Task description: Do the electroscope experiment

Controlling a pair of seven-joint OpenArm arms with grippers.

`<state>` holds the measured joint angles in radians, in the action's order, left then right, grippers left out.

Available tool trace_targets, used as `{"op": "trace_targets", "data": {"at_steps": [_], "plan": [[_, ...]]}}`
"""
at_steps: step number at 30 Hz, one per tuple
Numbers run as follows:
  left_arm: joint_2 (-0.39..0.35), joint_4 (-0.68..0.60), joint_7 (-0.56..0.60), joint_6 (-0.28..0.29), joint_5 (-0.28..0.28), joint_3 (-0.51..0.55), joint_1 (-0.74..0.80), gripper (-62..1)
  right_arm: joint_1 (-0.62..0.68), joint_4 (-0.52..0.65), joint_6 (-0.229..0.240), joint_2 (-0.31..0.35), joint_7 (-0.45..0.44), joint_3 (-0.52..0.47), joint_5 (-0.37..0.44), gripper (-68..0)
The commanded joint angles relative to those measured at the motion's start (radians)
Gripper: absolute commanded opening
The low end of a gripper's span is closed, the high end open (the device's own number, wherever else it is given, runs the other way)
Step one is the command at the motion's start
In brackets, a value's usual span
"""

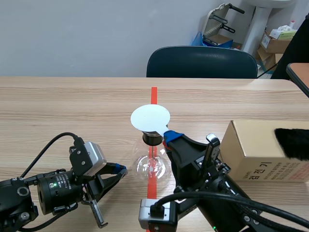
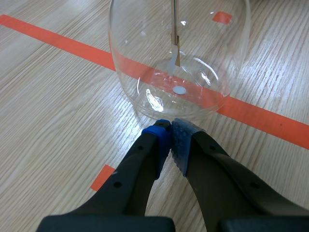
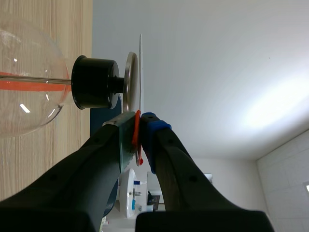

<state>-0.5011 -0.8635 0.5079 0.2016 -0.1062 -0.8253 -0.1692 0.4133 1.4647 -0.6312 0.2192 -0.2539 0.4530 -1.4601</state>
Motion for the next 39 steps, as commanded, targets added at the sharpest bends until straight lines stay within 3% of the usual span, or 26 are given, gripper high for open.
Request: {"op": "trace_targets", "data": {"at_steps": [1,26,30,39], "plan": [[0.007,-0.007,0.014,-0.002,-0.006,0.008,-0.011,-56.9,-0.011,0.021,-0.011,0.006,0.0,-0.003,-0.001,-66.7],[0.008,-0.007,0.015,-0.002,-0.006,0.008,-0.011,-56.9,-0.011,0.021,-0.011,0.006,0.016,-0.003,-0.001,-66.7],[0.007,-0.007,0.015,-0.002,-0.006,0.008,-0.011,-56.9,-0.011,0.021,-0.011,0.006,0.091,-0.003,-0.001,-66.7],[0.007,-0.007,0.014,-0.002,-0.006,0.008,-0.011,-56.9,-0.011,0.021,-0.011,0.006,0.41,-0.003,-0.001,-66.7]]}}
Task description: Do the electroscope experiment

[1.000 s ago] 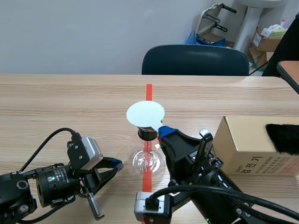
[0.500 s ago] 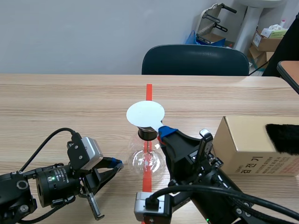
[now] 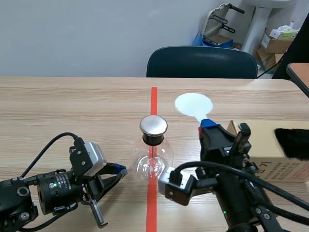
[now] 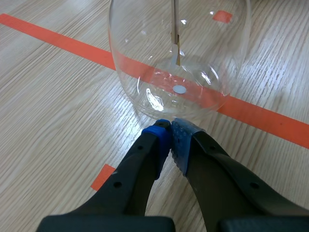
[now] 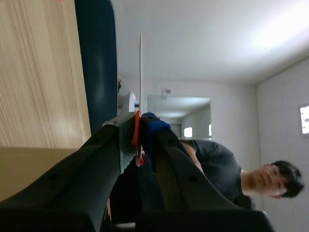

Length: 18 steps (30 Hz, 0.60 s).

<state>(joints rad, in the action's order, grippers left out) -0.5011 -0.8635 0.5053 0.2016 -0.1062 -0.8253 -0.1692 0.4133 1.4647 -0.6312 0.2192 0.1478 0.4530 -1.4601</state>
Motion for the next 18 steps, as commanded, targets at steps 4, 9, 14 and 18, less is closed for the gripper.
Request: {"op": "trace_targets", "data": {"at_steps": [4,9,14,18], "plan": [[0.007,-0.007,0.018,-0.002,-0.006,0.008,-0.011,-56.9,-0.011,0.021,-0.011,0.006,0.121,-0.003,-0.001,-66.7],[0.007,-0.007,0.018,-0.002,-0.006,0.008,-0.011,-56.9,-0.011,0.021,-0.011,0.006,0.21,-0.003,-0.001,-66.7],[0.007,-0.007,0.018,-0.002,-0.006,0.008,-0.011,-56.9,-0.011,0.021,-0.011,0.008,0.258,-0.003,-0.001,-66.7],[0.007,-0.007,0.018,-0.002,-0.006,0.008,-0.011,-56.9,-0.011,0.021,-0.011,0.014,0.253,-0.003,-0.001,-66.7]]}}
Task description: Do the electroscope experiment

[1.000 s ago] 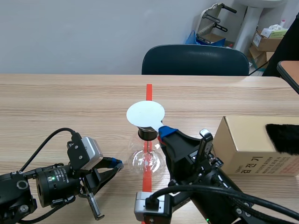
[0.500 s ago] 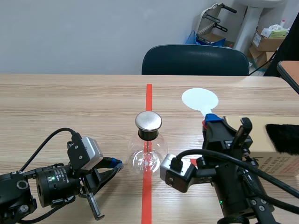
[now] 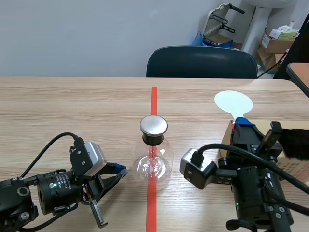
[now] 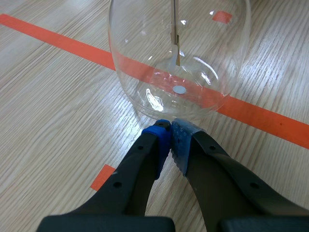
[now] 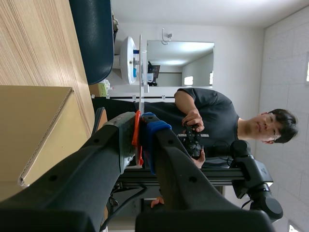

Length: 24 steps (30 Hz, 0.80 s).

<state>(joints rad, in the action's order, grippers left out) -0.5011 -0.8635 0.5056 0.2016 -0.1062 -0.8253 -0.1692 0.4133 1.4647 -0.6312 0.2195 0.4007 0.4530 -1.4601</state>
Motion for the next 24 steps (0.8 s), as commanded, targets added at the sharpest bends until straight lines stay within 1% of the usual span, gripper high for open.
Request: {"op": "trace_targets", "data": {"at_steps": [1,7,12,18,24], "plan": [[0.007,-0.007,0.019,-0.002,-0.006,0.008,-0.011,-56.9,-0.011,0.021,-0.011,0.018,-0.008,-0.003,-0.001,-66.7],[0.007,-0.007,0.021,-0.002,-0.006,0.008,-0.011,-56.9,-0.011,0.021,-0.011,0.027,-0.11,-0.003,-0.001,-66.7],[0.007,-0.007,0.021,-0.002,-0.006,0.008,-0.011,-56.9,-0.009,0.021,-0.012,0.027,-0.235,-0.003,-0.001,-66.7],[0.007,-0.007,0.021,-0.002,-0.006,0.008,-0.011,-56.9,-0.008,0.021,-0.055,0.027,-0.391,-0.003,-0.001,-66.7],[0.007,-0.007,0.021,-0.002,-0.006,0.008,-0.011,-56.9,-0.008,0.021,-0.057,0.027,-0.511,-0.003,-0.001,-66.7]]}}
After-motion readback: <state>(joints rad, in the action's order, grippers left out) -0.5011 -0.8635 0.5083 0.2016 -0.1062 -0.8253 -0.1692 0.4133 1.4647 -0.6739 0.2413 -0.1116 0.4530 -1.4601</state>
